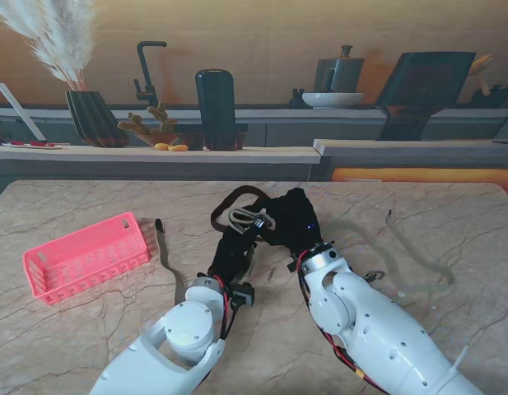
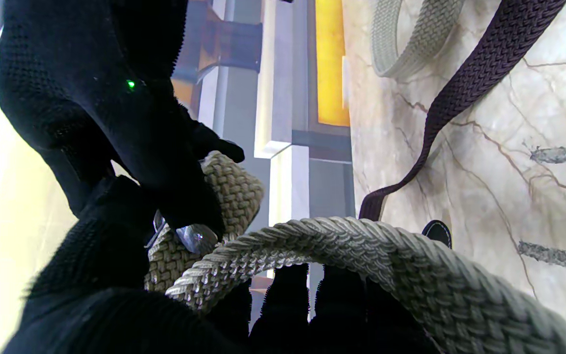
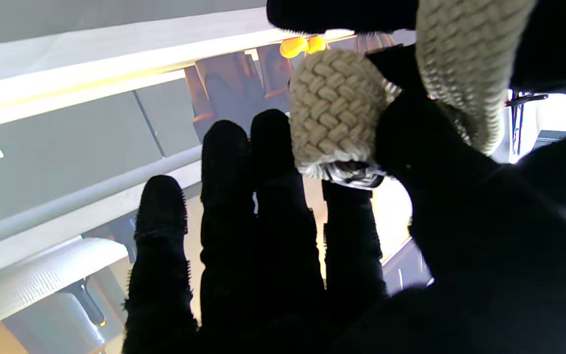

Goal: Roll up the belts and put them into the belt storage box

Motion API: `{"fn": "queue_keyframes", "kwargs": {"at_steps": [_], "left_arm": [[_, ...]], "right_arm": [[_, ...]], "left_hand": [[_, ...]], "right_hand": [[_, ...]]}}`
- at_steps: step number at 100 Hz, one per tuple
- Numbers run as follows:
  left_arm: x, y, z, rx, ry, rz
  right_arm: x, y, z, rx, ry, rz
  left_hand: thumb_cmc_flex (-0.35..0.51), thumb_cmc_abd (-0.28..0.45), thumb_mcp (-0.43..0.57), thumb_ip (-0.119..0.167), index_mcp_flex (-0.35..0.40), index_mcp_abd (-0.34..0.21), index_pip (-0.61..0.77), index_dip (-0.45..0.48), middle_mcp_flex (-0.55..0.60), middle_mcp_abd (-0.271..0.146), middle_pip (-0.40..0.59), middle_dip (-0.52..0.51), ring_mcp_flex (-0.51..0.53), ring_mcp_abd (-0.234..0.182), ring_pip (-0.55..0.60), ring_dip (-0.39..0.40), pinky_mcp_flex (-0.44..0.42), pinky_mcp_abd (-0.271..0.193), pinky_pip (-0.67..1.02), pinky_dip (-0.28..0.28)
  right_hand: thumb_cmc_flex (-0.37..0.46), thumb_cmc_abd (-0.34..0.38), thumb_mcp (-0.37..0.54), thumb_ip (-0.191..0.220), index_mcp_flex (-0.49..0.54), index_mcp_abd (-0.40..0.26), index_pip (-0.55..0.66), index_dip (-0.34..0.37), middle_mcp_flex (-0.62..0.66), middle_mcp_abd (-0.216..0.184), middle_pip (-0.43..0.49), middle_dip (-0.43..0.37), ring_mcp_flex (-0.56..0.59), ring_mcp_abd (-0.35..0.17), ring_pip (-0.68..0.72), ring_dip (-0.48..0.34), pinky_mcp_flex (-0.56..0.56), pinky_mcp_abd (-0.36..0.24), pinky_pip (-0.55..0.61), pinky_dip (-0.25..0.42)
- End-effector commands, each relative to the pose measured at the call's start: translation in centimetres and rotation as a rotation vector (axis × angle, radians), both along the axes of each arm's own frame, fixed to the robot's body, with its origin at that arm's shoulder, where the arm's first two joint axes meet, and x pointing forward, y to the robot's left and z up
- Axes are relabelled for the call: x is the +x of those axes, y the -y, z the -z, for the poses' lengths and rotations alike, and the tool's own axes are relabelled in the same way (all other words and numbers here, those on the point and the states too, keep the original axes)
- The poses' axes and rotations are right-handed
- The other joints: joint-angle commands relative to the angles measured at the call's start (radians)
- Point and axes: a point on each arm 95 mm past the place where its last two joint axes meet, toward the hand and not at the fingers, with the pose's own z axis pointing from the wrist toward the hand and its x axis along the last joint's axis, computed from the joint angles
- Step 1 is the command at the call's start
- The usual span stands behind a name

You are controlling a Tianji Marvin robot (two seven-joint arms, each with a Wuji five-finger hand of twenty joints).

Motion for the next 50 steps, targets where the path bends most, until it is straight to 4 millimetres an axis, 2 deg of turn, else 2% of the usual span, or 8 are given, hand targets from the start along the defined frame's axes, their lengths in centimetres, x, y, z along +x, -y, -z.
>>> {"fn": "queue_keyframes", "kwargs": {"at_steps": [1, 6, 18, 24, 28, 36, 44, 50], "left_arm": [[-0.2, 0.9, -0.4, -0.028, -0.009, 0.001], [-0.2, 0.9, -0.4, -0.031, -0.016, -0.01], [0.0, 0.9, -0.5, -0.034, -0.024, -0.046], [0.0, 0.8, -0.5, -0.033, -0.027, -0.062], [0.1, 0.7, -0.5, -0.034, -0.027, -0.076], [0.1, 0.5, -0.6, -0.036, -0.028, -0.096], [0.1, 0.2, -0.8, -0.044, -0.028, -0.118], [0.1, 0.0, -0.9, -0.049, -0.031, -0.13]], "right_arm": [[-0.5, -1.3, 0.4, 0.029, -0.025, -0.028], [-0.6, -1.6, 0.6, 0.049, -0.046, -0.037], [-1.1, -1.8, 1.0, 0.066, -0.079, -0.073], [-1.3, -1.9, 1.2, 0.073, -0.103, -0.09], [-1.5, -1.8, 1.4, 0.076, -0.12, -0.104], [-1.6, -1.7, 1.7, 0.064, -0.134, -0.123], [-1.8, -1.3, 2.0, 0.03, -0.136, -0.133], [-1.8, -1.1, 2.2, 0.012, -0.137, -0.139]], "left_hand": [[0.108, 0.091, -0.15, 0.005, -0.008, -0.054, -0.018, -0.002, -0.013, -0.048, 0.032, 0.002, 0.022, -0.045, 0.026, -0.011, 0.016, -0.056, 0.036, 0.017], [0.157, 0.124, -0.187, 0.013, -0.005, -0.054, 0.005, 0.005, -0.001, -0.057, 0.041, 0.006, 0.03, -0.047, 0.035, -0.009, 0.018, -0.054, 0.051, 0.024], [0.229, 0.186, -0.186, 0.022, 0.001, -0.055, 0.094, 0.037, 0.036, -0.078, 0.061, 0.019, 0.051, -0.047, 0.064, 0.002, 0.026, -0.044, 0.088, 0.042], [0.269, 0.211, -0.186, 0.028, -0.002, -0.052, 0.168, 0.051, 0.075, -0.083, 0.074, 0.027, 0.078, -0.043, 0.083, 0.008, 0.039, -0.017, 0.113, 0.054], [0.289, 0.216, -0.185, 0.027, -0.001, -0.051, 0.212, 0.057, 0.103, -0.086, 0.085, 0.034, 0.099, -0.041, 0.097, 0.013, 0.049, -0.001, 0.129, 0.062], [0.351, 0.222, -0.192, 0.022, -0.012, -0.048, 0.395, 0.104, 0.168, -0.084, 0.107, 0.049, 0.142, -0.031, 0.127, 0.025, 0.072, 0.02, 0.158, 0.076], [0.492, 0.183, -0.214, -0.011, 0.026, -0.052, 0.553, 0.095, 0.29, -0.072, 0.157, 0.079, 0.239, -0.011, 0.186, 0.051, 0.124, 0.063, 0.215, 0.102], [0.581, 0.146, -0.221, -0.017, 0.055, -0.061, 0.662, 0.103, 0.365, -0.059, 0.213, 0.118, 0.298, 0.004, 0.242, 0.078, 0.158, 0.091, 0.256, 0.12]], "right_hand": [[0.068, 0.085, 0.024, 0.047, 0.104, -0.083, 0.162, 0.053, 0.037, -0.007, 0.035, 0.013, 0.013, -0.049, 0.012, 0.007, -0.017, 0.024, 0.031, -0.018], [0.063, 0.088, 0.021, 0.046, 0.101, -0.092, 0.161, 0.054, 0.035, -0.01, 0.034, 0.013, 0.011, -0.051, 0.01, 0.006, -0.018, 0.023, 0.031, -0.019], [0.052, 0.095, 0.014, 0.046, 0.092, -0.13, 0.16, 0.066, 0.029, -0.025, 0.032, 0.012, 0.008, -0.066, 0.002, 0.002, -0.022, 0.014, 0.028, -0.023], [0.05, 0.093, 0.011, 0.045, 0.086, -0.145, 0.159, 0.071, 0.02, -0.029, 0.028, 0.011, -0.003, -0.071, -0.008, -0.001, -0.027, 0.01, 0.023, -0.026], [0.046, 0.075, 0.009, 0.044, 0.072, -0.16, 0.158, 0.081, 0.009, -0.036, 0.022, 0.012, -0.011, -0.078, -0.023, -0.004, -0.032, 0.007, 0.013, -0.029], [0.01, 0.013, 0.019, 0.038, 0.005, -0.165, 0.135, 0.109, -0.04, -0.039, 0.013, 0.026, -0.035, -0.081, -0.051, -0.004, -0.042, 0.013, -0.012, -0.028], [-0.067, -0.023, 0.05, 0.042, -0.074, -0.129, 0.026, 0.172, -0.1, -0.043, 0.031, 0.072, -0.052, -0.079, -0.07, 0.002, -0.048, 0.017, -0.035, -0.011], [-0.132, -0.008, 0.074, 0.082, -0.095, -0.088, -0.102, 0.274, -0.146, -0.045, 0.032, 0.095, -0.066, -0.078, -0.081, 0.004, -0.054, 0.018, -0.051, -0.001]]}}
